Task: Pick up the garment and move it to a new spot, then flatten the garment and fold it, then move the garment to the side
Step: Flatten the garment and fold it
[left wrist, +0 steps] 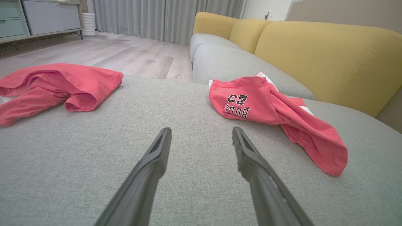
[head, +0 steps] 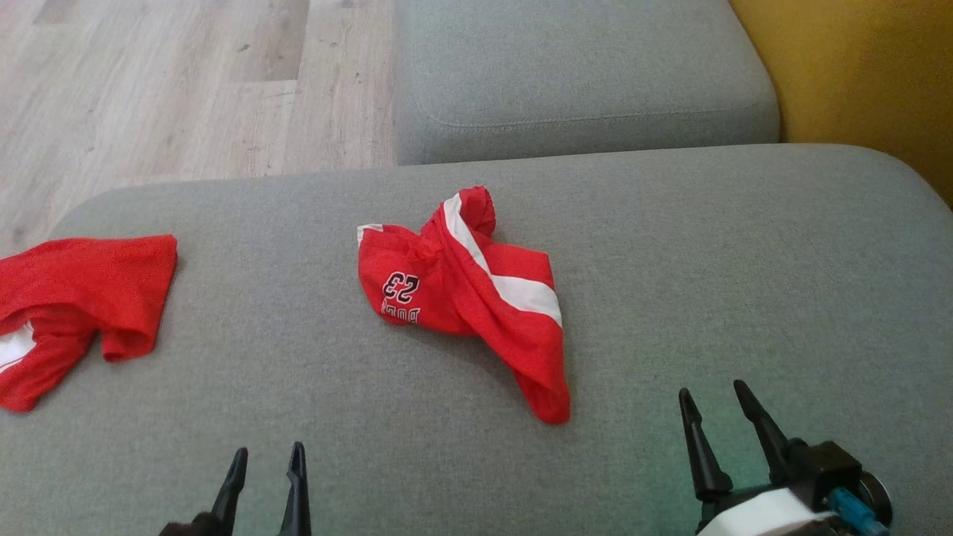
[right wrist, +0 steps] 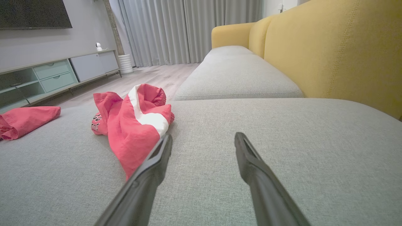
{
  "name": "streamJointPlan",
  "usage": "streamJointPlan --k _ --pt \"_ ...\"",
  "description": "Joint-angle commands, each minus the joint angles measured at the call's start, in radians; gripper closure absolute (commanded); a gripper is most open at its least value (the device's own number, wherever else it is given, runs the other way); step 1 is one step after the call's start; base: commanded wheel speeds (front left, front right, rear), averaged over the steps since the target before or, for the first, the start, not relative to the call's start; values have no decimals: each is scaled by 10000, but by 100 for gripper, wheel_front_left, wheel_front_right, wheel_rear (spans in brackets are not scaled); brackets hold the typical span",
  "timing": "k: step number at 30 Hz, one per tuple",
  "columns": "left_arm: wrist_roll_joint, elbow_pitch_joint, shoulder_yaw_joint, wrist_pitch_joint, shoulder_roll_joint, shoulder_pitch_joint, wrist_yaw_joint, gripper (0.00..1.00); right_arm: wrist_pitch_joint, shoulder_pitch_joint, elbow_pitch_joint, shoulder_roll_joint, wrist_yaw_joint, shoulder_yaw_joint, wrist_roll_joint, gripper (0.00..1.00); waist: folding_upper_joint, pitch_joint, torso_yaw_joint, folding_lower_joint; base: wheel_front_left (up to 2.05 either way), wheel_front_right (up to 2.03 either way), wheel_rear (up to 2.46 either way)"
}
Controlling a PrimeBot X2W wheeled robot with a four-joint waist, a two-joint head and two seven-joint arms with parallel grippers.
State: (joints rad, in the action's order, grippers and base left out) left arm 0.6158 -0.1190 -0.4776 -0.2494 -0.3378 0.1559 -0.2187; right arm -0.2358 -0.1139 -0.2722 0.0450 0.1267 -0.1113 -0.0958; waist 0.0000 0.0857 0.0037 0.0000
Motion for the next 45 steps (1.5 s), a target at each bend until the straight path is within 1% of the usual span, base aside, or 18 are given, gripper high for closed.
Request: streamJointPlan --k 1,9,12,16,21,22,25,29,33,35,38,40,43,45 --pt "-79 224 486 -124 -53 -299 54 0 40 449 262 52 40 -193 -73 0 0 -8 3 0 0 0 0" --pt "-198 260 464 -109 27 -316 30 0 56 490 216 52 40 -135 -73 0 0 -70 -10 0 0 0 0" --pt "-385 352 324 80 -8 -725 11 0 83 571 273 52 40 -107 -14 0 0 -226 -28 0 0 0 0" --pt "-691 468 118 535 -6 -1820 74 0 141 749 372 52 40 -139 50 0 0 -461 -120 0 0 0 0" --pt "-922 222 -272 1508 439 -3958 317 0 235 1017 507 52 40 -216 164 0 0 -859 -380 0 0 0 0" --pt "-922 222 -272 1508 439 -3958 317 0 235 1017 507 52 40 -216 164 0 0 -859 -380 0 0 0 0" --pt "-1006 -566 -517 2217 791 -5443 558 0 294 1228 619 52 40 -299 239 0 0 -1270 -647 0 0 0 0" --pt "-1164 -1947 -817 2954 1208 -7227 892 0 340 1600 739 52 40 -457 294 0 0 -1873 -1100 0 0 0 0" --pt "-1092 -3347 -1010 3776 1707 -8561 1118 0 346 1900 794 52 40 -495 362 0 0 -2388 -1455 0 0 0 0" --pt "-1013 -3989 -1034 4172 1834 -9107 1233 0 334 2037 793 52 40 -562 369 0 0 -2614 -1647 0 0 0 0" --pt "-898 -4901 -996 4770 1923 -9792 1271 0 300 2240 774 52 40 -646 350 0 0 -2918 -1901 0 0 0 0" --pt "-921 -5452 -989 5084 1886 -10165 1200 0 267 2371 736 52 40 -705 324 0 0 -3075 -2045 0 0 0 0" --pt "-1033 -6104 -947 5237 1771 -10605 978 0 203 2492 673 52 40 -728 277 0 0 -3218 -2162 0 0 0 0" --pt "-1091 -6458 -986 5323 1725 -10782 942 0 159 2522 624 52 40 -732 254 0 0 -3266 -2200 0 0 0 0"
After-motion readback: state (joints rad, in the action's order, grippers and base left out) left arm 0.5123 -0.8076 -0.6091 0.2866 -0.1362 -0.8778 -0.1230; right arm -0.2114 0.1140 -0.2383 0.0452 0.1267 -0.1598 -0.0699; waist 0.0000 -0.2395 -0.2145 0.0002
